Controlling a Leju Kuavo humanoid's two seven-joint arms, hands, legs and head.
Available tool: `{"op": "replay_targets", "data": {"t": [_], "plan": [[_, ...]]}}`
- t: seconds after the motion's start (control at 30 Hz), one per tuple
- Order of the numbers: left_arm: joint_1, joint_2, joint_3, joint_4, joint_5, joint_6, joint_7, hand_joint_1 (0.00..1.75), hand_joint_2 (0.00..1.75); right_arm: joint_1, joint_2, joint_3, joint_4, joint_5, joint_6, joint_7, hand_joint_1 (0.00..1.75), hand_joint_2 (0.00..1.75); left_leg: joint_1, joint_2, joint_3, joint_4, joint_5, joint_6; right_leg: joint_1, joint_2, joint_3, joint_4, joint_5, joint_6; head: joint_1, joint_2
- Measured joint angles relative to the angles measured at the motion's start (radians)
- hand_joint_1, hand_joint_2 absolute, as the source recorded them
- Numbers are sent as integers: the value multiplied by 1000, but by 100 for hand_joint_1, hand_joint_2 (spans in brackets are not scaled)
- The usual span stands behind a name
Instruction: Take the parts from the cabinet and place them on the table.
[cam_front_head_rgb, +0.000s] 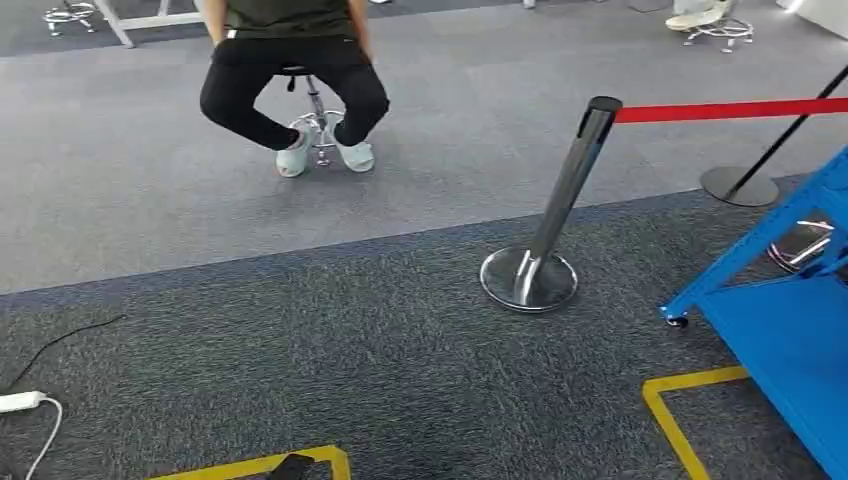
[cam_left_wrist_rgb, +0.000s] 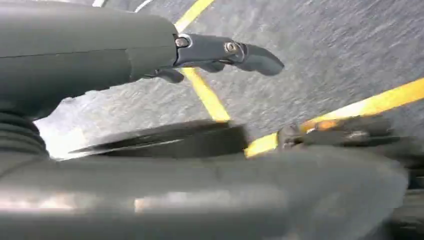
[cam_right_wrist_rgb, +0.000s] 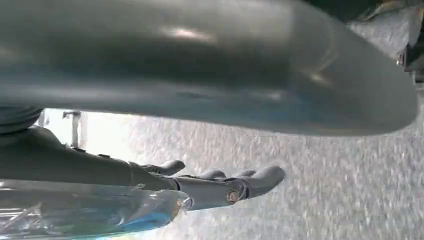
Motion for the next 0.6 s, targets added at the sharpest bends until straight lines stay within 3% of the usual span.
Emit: {"op": "replay_targets", "data": {"t": [0.03, 0.1, 0.13, 0.17, 0.2, 0.3, 0.33, 0.37, 0.4, 0.47, 0.5, 0.53, 0.57, 0.6], "plan": [[4, 0, 2, 0, 2, -9, 8, 0, 0, 0, 0, -6, 0, -11, 4, -2, 0, 0, 0, -2, -5, -2, 18, 0, 0, 13, 0, 0, 0, 1, 0, 0], [9, 0, 5, 0, 9, -18, 12, 0, 0, 0, 0, -18, 0, -18, -3, -14, 0, 0, 3, -8, 39, -115, 107, 3, -3, 45, 1, 0, 3, 6, 0, 0], [9, 0, 5, 0, 12, -18, 12, 0, 0, 1, 0, -19, 0, -21, -18, -27, 0, 0, 7, -33, 80, -205, 154, 2, -5, 59, 0, 1, 5, 10, -1, 0], [10, 0, 6, 0, 12, -18, 12, 0, 0, 0, 0, -20, 0, -25, -26, -35, 0, 0, 17, -101, 108, -267, 171, -2, -6, 69, -3, 1, 7, 16, -2, 0], [10, -2, 8, 0, 13, -18, 12, 0, 0, -5, -1, -21, 0, -27, -28, -41, 0, 0, 22, -123, 116, -302, 164, 0, 3, 81, -13, 15, 4, 23, -3, 0], [10, -2, 10, 0, 16, -21, 14, 0, 0, 1, -1, -25, 0, -25, -31, -46, 0, 0, 9, -89, 115, -292, 167, 24, -10, 116, -25, -7, 19, 45, 1, 0], [10, -2, 11, 0, 15, -23, 14, 0, 0, 3, -1, -27, 0, -24, -31, -46, 0, 0, 16, -70, 115, -300, 175, 36, -10, 101, -27, 2, 16, 47, 0, 0], [9, -3, 11, 0, 14, -24, 14, 0, 0, 3, -1, -27, 0, -19, -31, -46, 0, 0, 14, -59, 116, -301, 175, 42, -3, 32, -37, 26, -4, 47, 8, 0], [12, -3, 11, 0, 13, -24, 15, 0, 0, 1, -1, -27, 0, -18, -29, -46, 0, 0, 11, -45, 117, -301, 173, 47, -3, -5, -65, 82, -43, 49, 19, 0], [17, -2, 13, 0, 13, -25, 15, 0, 0, -5, -1, -27, 0, -19, -24, -55, 0, 0, 4, -7, 117, -301, 171, 51, -4, -30, -140, 242, -122, 53, 21, 0], [18, -2, 13, 0, 13, -25, 15, 0, 0, -4, -1, -27, 0, -26, -22, -57, 0, 0, 2, 11, 117, -301, 171, 53, -4, -33, -166, 301, -142, 55, 21, 0], [18, -2, 14, 0, 13, -25, 15, 0, 0, -3, -1, -29, 0, -29, -19, -58, 0, 0, 2, 26, 117, -301, 170, 53, -4, -34, -165, 309, -136, 55, 20, 0], [17, -2, 15, 0, 13, -25, 14, 0, 0, -1, -1, -31, 0, -29, -18, -58, 0, 0, 2, 39, 119, -301, 168, 51, -4, -35, -140, 271, -110, 55, 21, 0], [16, -2, 15, 0, 13, -25, 14, 0, 0, 2, -1, -34, 0, -28, -18, -57, 0, 0, 2, 51, 121, -300, 166, 49, -4, -41, -94, 194, -72, 54, 21, 0]]}}
